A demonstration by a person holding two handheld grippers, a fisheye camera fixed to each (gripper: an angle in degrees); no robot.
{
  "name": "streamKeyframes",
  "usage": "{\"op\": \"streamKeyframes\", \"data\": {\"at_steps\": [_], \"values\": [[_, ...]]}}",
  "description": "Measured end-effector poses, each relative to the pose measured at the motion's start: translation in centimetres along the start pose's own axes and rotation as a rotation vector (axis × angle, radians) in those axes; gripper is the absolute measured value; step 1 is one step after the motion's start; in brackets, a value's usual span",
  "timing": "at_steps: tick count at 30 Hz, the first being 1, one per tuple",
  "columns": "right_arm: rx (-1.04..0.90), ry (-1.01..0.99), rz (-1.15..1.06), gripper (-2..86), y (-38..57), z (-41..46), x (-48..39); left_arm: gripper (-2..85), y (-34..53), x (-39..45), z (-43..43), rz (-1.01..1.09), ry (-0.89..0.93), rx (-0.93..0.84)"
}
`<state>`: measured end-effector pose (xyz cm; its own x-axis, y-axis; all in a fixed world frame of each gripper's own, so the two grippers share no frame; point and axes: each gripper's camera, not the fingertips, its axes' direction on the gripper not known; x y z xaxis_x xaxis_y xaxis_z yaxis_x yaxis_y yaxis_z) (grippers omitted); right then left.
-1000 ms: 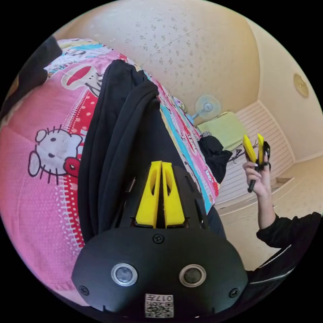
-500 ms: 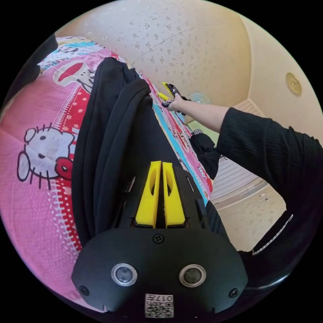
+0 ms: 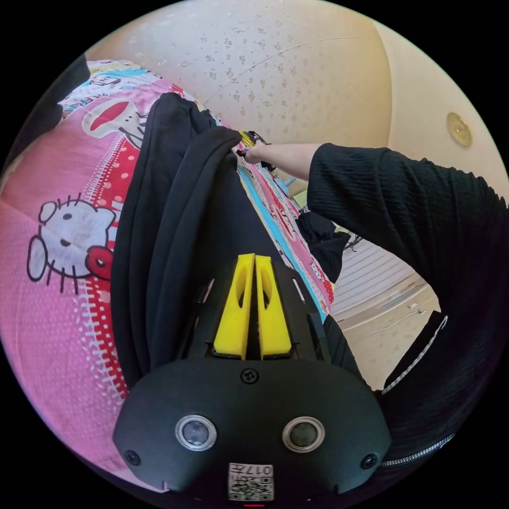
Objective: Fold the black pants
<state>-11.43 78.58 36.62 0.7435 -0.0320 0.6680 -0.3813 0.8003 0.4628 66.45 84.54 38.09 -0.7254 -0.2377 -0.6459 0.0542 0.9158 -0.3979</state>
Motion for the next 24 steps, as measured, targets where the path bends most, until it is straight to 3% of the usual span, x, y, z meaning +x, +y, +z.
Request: {"op": "streamKeyframes", "data": {"at_steps": [7, 13, 17, 20, 22, 24], "values": [[-0.094, -0.218, -0.177, 3.0, 1.9, 11.6, -9.0, -0.8, 1.1, -1.2, -1.3, 0.003, 0.005, 0.003], [-0.223, -0.148, -0.165, 2.9, 8.2, 22.5, -8.9, -0.8, 1.6, -2.4, -2.3, 0.001, 0.014, 0.006], [-0.271, -0.174, -0.064, 3.2, 11.5, 25.6, -6.1, -0.9, 1.8, -3.1, -2.9, 0.000, 0.022, 0.012], [-0.435, -0.122, -0.048, 3.9, 11.4, 27.6, -6.7, -0.9, 1.8, -3.6, -3.3, -0.003, 0.028, 0.014], [-0.592, -0.182, -0.138, 4.9, 11.2, 28.8, -9.3, -0.9, 1.7, -3.8, -3.4, -0.005, 0.025, 0.009], [-0.601, -0.225, -0.258, 5.5, 11.4, 28.3, -12.1, -0.9, 1.5, -3.9, -3.4, -0.006, 0.020, 0.004]]}}
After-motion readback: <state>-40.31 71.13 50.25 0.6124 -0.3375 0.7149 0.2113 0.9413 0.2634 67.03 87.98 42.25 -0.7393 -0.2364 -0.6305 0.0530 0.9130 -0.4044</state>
